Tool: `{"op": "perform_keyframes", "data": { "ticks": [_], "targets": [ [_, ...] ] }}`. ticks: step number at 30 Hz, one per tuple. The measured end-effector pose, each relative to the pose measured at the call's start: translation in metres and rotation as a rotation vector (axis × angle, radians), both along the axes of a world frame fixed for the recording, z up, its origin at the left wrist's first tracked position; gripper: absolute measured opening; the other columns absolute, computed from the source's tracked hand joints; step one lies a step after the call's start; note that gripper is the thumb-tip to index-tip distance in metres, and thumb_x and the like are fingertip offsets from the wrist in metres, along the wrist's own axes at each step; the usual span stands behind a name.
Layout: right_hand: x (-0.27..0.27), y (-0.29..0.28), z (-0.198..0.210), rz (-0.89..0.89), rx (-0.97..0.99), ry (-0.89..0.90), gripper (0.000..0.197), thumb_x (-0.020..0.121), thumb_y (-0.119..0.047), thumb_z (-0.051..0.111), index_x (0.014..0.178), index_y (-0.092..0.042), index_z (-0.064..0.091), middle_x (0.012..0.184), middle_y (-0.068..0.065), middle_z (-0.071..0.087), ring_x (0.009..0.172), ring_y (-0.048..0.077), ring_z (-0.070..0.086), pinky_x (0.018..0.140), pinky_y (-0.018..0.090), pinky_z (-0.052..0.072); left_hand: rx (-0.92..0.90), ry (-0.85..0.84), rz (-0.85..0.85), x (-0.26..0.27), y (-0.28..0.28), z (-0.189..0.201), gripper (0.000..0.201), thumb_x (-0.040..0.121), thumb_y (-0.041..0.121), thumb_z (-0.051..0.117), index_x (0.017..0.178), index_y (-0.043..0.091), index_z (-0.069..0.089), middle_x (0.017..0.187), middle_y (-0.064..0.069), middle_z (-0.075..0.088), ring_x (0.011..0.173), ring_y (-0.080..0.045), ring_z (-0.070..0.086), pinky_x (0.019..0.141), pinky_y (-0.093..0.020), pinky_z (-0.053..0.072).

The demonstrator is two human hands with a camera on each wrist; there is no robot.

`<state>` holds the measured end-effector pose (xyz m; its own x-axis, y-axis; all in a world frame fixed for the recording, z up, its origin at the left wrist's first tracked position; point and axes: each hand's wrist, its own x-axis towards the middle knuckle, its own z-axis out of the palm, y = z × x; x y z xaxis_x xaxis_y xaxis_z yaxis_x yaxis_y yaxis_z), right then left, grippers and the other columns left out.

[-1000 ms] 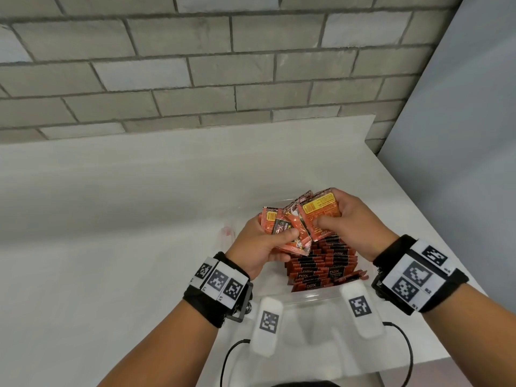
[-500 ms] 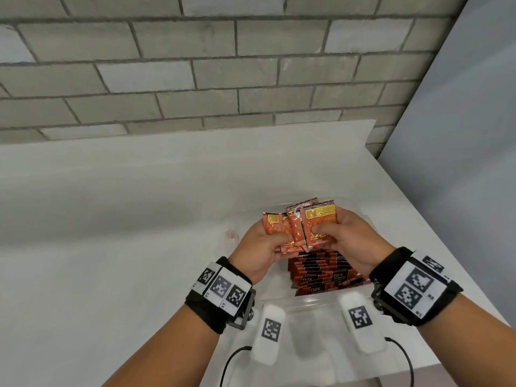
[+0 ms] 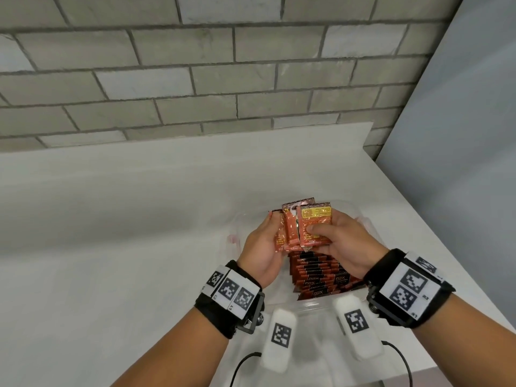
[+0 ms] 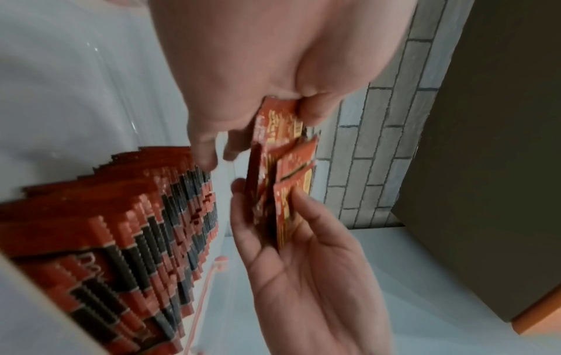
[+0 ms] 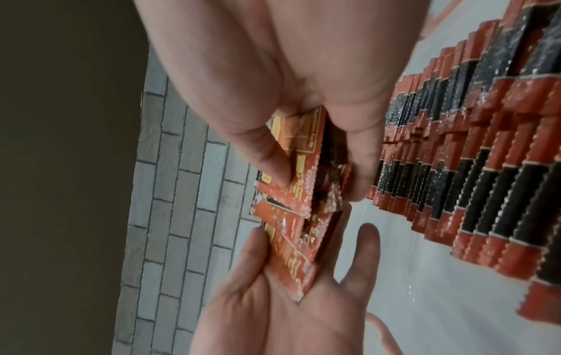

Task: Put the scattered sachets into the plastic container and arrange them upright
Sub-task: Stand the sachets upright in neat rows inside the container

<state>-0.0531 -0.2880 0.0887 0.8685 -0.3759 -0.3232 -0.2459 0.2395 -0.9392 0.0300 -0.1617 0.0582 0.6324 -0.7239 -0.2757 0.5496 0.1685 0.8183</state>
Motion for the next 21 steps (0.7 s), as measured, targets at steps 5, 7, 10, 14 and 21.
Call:
{"op": "perform_keyframes", "data": {
  "ticks": [5, 7, 10, 14, 21],
  "targets": [
    [0.004, 0.007, 0.002, 0.047, -0.029, -0.015, 0.026, 0.093, -0.001, 0.052, 0.112, -0.017, 0.059, 0.106, 0.008, 0.07, 0.096, 0.023, 0.068, 0.08, 0.035, 0.057, -0.007, -0.07, -0.059, -0.001, -0.005, 0.0, 0.054, 0.1, 0.047, 0.022, 0.125, 0.015, 0.058, 0.122, -0.011, 0.066, 0.114, -0.024, 0.062, 0.096, -0.035, 0.049],
    [0.004, 0.005, 0.001, -0.035, -0.226, -0.023, 0.023, 0.093, -0.004, 0.054, 0.112, -0.017, 0.056, 0.105, 0.006, 0.069, 0.095, 0.023, 0.067, 0.075, 0.032, 0.056, 0.007, -0.144, -0.089, 0.0, -0.005, 0.003, 0.048, 0.1, 0.048, 0.027, 0.125, 0.02, 0.058, 0.118, -0.003, 0.068, 0.11, -0.017, 0.063, 0.098, -0.037, 0.046],
    [0.003, 0.002, -0.003, -0.206, -0.657, -0.037, 0.024, 0.088, -0.012, 0.064, 0.107, -0.02, 0.052, 0.092, -0.008, 0.065, 0.082, 0.003, 0.064, 0.071, 0.02, 0.05, 0.005, -0.22, -0.105, -0.005, -0.01, 0.013, 0.037, 0.093, 0.041, 0.055, 0.126, 0.024, 0.049, 0.117, 0.001, 0.068, 0.107, -0.009, 0.063, 0.097, -0.031, 0.047],
    [0.002, 0.011, -0.006, -0.213, -0.853, -0.099, 0.028, 0.079, -0.002, 0.066, 0.094, -0.019, 0.049, 0.087, -0.003, 0.06, 0.077, 0.008, 0.059, 0.064, 0.013, 0.044, 0.085, -0.341, -0.107, -0.012, -0.033, 0.014, 0.078, 0.077, 0.041, 0.071, 0.141, 0.016, 0.033, 0.132, -0.008, 0.057, 0.119, -0.015, 0.057, 0.102, -0.033, 0.046],
    [-0.01, 0.002, 0.002, 0.191, -0.872, -0.009, 0.061, 0.076, -0.028, 0.076, 0.128, -0.029, 0.044, 0.117, -0.006, 0.043, 0.113, 0.007, 0.042, 0.099, 0.021, 0.035, 0.011, 0.029, -0.022, -0.002, -0.038, 0.008, 0.023, 0.098, 0.018, 0.045, 0.102, 0.004, 0.062, 0.091, -0.012, 0.064, 0.084, -0.019, 0.063, 0.074, -0.028, 0.053]
  ]
}}
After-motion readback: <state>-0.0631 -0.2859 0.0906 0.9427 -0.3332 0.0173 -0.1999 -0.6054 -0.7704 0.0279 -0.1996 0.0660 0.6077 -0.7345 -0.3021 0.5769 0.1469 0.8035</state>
